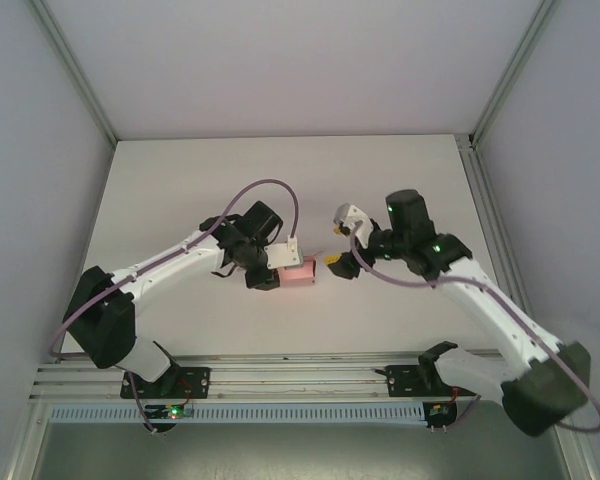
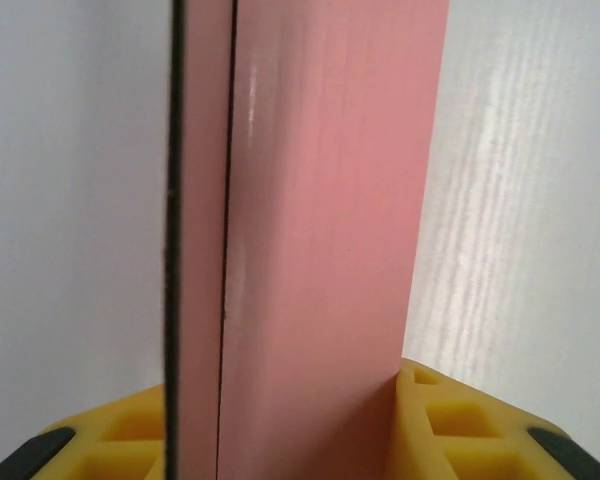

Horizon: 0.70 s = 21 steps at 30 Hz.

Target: Assemble paper box

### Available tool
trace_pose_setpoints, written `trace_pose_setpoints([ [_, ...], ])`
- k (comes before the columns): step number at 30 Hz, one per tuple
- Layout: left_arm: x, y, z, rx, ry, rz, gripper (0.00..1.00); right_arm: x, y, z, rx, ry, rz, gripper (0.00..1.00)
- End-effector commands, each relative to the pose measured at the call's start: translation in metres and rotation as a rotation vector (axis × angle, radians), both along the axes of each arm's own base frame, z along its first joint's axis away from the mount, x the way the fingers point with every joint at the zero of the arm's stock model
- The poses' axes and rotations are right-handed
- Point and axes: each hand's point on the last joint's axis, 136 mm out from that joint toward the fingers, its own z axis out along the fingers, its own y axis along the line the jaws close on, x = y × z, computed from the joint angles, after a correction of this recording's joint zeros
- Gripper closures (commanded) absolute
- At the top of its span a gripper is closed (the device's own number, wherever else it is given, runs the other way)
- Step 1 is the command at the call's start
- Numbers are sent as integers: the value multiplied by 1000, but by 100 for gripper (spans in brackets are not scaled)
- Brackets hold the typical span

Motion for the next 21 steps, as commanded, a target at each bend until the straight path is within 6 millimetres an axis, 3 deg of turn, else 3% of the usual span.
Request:
trace_pose_setpoints([
  [1,-13,2,4,-44,68,-43,65,-12,0,-28,-146,16,154,23],
  [5,-6,1,4,-42,93,-16,65,0,0,-55,-240,73,156,32],
  [7,-4,1,4,-32,88,-17,65,1,3,-58,-247,94,171,37],
  [13,1,0,2,-6,103,-21,64,19,12,-71,-270,30,192,40],
  [16,3,0,1,7,112,-17,64,21,18,-71,-257,17,231,40],
  [21,4,0,-1,20,127,-16,64,26,27,-67,-234,3,262,51],
])
